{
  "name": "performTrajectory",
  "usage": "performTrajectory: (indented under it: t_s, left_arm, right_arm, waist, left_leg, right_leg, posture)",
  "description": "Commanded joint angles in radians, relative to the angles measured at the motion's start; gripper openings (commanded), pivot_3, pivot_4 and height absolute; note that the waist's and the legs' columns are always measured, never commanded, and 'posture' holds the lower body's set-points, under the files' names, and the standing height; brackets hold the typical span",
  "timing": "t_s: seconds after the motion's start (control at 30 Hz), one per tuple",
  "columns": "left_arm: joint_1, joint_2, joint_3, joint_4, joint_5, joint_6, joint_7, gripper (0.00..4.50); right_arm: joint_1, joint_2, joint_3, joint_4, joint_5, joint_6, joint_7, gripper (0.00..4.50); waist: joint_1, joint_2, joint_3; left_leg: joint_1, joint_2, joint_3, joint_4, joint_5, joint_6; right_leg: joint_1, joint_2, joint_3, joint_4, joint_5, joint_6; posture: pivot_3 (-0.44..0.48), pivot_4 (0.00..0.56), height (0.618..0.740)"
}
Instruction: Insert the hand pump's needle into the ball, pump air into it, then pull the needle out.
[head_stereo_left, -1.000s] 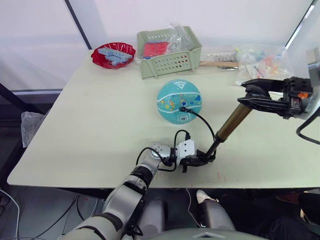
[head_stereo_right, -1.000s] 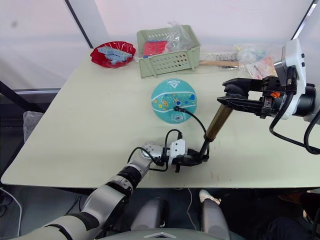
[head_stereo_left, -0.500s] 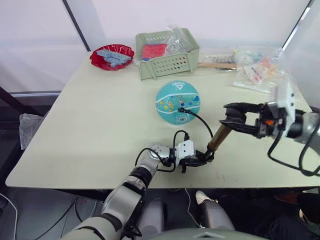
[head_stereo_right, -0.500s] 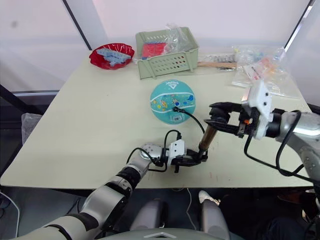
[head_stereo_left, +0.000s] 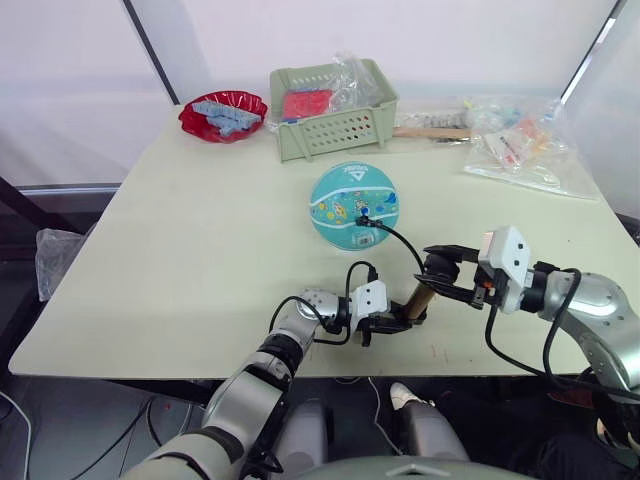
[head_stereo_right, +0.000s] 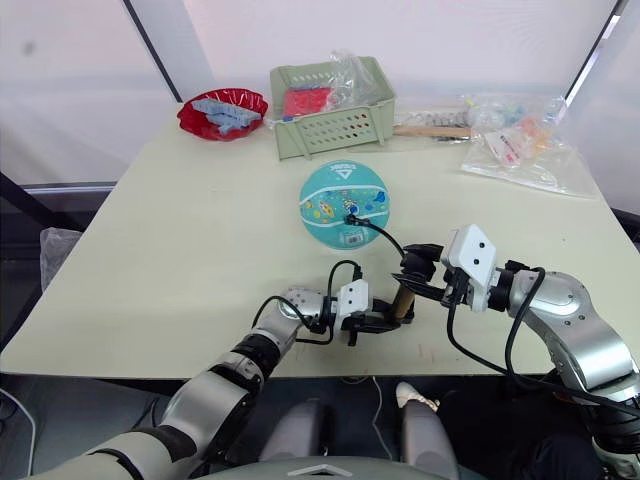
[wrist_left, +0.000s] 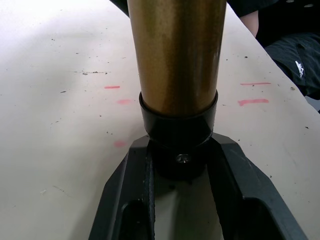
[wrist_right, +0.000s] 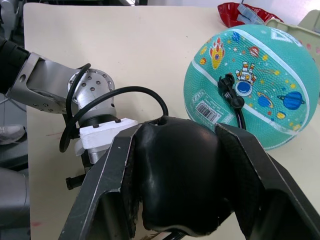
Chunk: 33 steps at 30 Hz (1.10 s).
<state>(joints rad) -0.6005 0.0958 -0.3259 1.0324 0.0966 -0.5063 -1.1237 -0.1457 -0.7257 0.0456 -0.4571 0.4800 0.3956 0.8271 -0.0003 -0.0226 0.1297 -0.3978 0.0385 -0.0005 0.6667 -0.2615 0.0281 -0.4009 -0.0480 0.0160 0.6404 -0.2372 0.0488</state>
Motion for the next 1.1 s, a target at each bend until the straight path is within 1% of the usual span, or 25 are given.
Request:
performTrajectory:
  t_s: [0.03,0.17,0.23,0.33,0.57,0.73,0.87,1.0,1.1]
  left_arm:
    - [0.044,0.032,-0.039,0.07,0.058,0.045,-0.013,1.03]
    - [0.043,0.031,-0.039,0.071,0.058,0.044,-0.014,1.03]
    - [0.043,0.03,-0.04,0.072,0.058,0.044,-0.014,1.03]
    - [0.043,0.029,-0.042,0.072,0.056,0.043,-0.015,1.03]
    - [0.042,0.027,-0.042,0.074,0.056,0.044,-0.013,1.03]
    - [0.037,0.027,-0.042,0.079,0.057,0.044,-0.01,1.03]
    - [0.037,0.028,-0.041,0.08,0.057,0.043,-0.009,1.03]
    - [0.038,0.027,-0.042,0.077,0.056,0.042,-0.008,1.03]
    - [0.039,0.027,-0.043,0.077,0.056,0.042,-0.007,1.03]
  right_arm:
    - [-0.026,-0.028,-0.067,-0.029,0.064,0.068,0.018,1.94]
    - [-0.086,-0.057,-0.146,-0.059,0.172,0.148,0.028,1.94]
    - [-0.162,-0.105,-0.22,-0.065,0.267,0.219,0.038,1.94]
    - [-0.225,-0.157,-0.282,-0.07,0.369,0.296,0.046,1.94]
    - [-0.348,-0.248,-0.371,-0.04,0.515,0.405,0.055,1.94]
    - [-0.413,-0.293,-0.393,-0.021,0.576,0.456,0.05,1.94]
    - [-0.415,-0.292,-0.382,-0.038,0.59,0.473,0.022,1.94]
    - [-0.307,-0.293,-0.329,-0.082,0.488,0.428,0.041,1.94]
    - [-0.239,-0.266,-0.289,-0.098,0.428,0.382,0.036,1.94]
  waist:
    - [0.001,0.0,0.001]
    - [0.002,0.001,0.006]
    - [0.002,0.003,0.011]
    - [0.007,0.003,0.014]
    - [0.011,0.006,0.016]
    - [0.012,0.006,0.017]
    - [0.011,0.006,0.017]
    - [0.012,0.006,0.016]
    - [0.01,0.006,0.016]
  left_leg:
    - [-0.001,0.0,0.0,0.0,0.0,0.0]
    - [-0.002,0.0,0.0,0.0,0.0,0.0]
    - [-0.002,-0.001,0.0,0.0,0.0,0.0]
    - [-0.004,-0.001,0.0,0.0,0.0,0.0]
    - [-0.004,-0.001,0.0,-0.001,0.0,0.0]
    - [-0.004,-0.001,0.0,-0.001,0.0,0.0]
    - [-0.004,0.0,0.0,-0.001,0.0,0.0]
    - [-0.004,0.0,0.0,-0.001,0.0,0.0]
    - [-0.003,0.0,0.001,-0.001,0.0,0.0]
  right_leg:
    - [0.0,0.0,0.0,0.0,0.0,0.0]
    - [0.0,-0.001,0.0,-0.001,0.0,0.0]
    - [0.0,-0.001,0.0,-0.001,0.0,0.0]
    - [-0.002,-0.002,0.0,-0.001,0.0,0.0]
    - [-0.003,-0.001,0.0,-0.001,0.0,-0.001]
    - [-0.003,-0.002,0.0,-0.001,0.0,-0.001]
    - [-0.003,-0.002,0.0,-0.001,0.0,-0.001]
    - [-0.003,-0.002,0.0,-0.001,0.0,-0.001]
    - [-0.003,-0.001,0.0,-0.001,0.0,0.0]
  posture:
    - [0.0,0.15,0.736]
    - [0.0,0.15,0.736]
    - [0.0,0.15,0.736]
    - [0.0,0.15,0.736]
    - [0.0,0.15,0.736]
    - [0.0,0.15,0.736]
    - [0.0,0.15,0.736]
    - [0.0,0.15,0.736]
    - [0.0,0.15,0.736]
